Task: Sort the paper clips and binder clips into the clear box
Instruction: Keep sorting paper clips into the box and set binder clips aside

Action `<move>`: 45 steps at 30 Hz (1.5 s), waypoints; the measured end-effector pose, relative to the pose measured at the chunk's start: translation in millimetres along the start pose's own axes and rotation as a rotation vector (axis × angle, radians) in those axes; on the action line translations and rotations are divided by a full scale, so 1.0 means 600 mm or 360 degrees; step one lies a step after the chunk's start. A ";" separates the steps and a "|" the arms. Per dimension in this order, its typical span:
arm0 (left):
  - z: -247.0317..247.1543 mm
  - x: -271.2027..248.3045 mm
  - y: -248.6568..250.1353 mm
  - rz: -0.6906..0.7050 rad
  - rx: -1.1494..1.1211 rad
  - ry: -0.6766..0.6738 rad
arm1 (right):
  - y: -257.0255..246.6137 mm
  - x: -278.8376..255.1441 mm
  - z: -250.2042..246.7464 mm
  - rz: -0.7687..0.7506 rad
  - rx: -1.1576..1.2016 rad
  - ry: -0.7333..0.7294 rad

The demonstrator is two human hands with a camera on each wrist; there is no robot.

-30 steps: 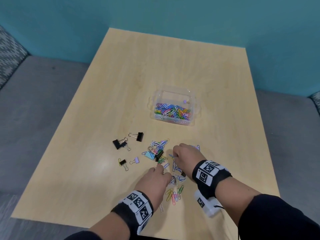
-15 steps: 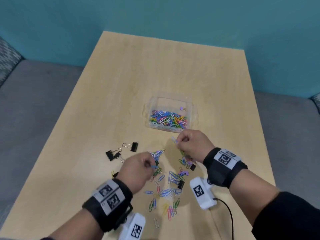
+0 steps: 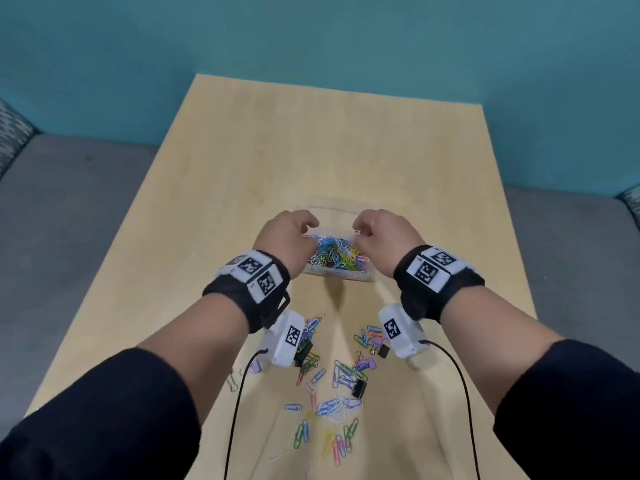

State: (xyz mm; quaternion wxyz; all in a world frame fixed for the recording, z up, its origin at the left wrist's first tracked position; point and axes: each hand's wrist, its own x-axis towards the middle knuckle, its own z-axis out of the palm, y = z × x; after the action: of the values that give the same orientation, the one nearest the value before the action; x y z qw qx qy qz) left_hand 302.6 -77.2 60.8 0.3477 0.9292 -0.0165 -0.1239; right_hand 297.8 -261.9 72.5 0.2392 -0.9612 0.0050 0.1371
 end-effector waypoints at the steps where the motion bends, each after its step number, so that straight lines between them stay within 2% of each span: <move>1: -0.004 -0.018 -0.009 0.0015 -0.0032 0.0043 | 0.007 -0.022 0.000 -0.0036 0.0007 0.0059; 3: -0.019 -0.067 -0.029 0.0071 -0.0021 0.0097 | 0.018 -0.078 0.005 -0.0159 0.0045 0.0142; 4: -0.020 -0.104 -0.042 0.0085 0.0013 0.0061 | 0.024 -0.116 0.016 -0.0215 0.0048 0.0093; 7: 0.004 -0.234 -0.083 0.0016 0.0155 -0.0237 | 0.046 -0.240 0.074 -0.0271 0.0015 -0.0333; 9: 0.036 -0.313 -0.112 -0.0082 0.0254 -0.0442 | 0.065 -0.309 0.118 -0.0233 -0.0011 -0.0529; 11: 0.068 -0.371 -0.135 -0.0167 0.0243 -0.0579 | 0.078 -0.358 0.155 -0.0131 -0.0040 -0.0626; 14: 0.104 -0.413 -0.152 -0.0105 0.0244 -0.0581 | 0.079 -0.399 0.193 -0.0113 -0.0167 -0.0662; 18: 0.133 -0.413 -0.146 0.0060 0.0406 -0.0542 | 0.060 -0.409 0.225 -0.0205 -0.0234 -0.0497; 23: 0.146 -0.376 -0.127 0.0141 0.0494 -0.0476 | 0.032 -0.367 0.242 -0.0249 -0.0186 -0.0343; 31: 0.153 -0.342 -0.121 0.0204 0.0437 -0.0417 | 0.021 -0.332 0.255 -0.0320 -0.0241 -0.0321; 35: 0.158 -0.335 -0.124 0.0278 0.0534 -0.0378 | 0.025 -0.327 0.257 -0.0379 -0.0312 -0.0317; 39: 0.162 -0.331 -0.126 0.0356 0.0714 -0.0434 | 0.023 -0.325 0.243 -0.0476 -0.0402 -0.0329; 45: 0.156 -0.324 -0.121 0.0364 0.0720 -0.0533 | 0.023 -0.320 0.227 -0.0578 -0.0629 -0.0421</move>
State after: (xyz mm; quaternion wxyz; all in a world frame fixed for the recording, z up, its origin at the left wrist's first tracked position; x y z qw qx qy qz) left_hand 87.5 -59.8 -12.1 0.1360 0.9418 -0.2053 -0.2287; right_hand 76.4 -222.2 1.5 0.0667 -0.9482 -0.2249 0.2144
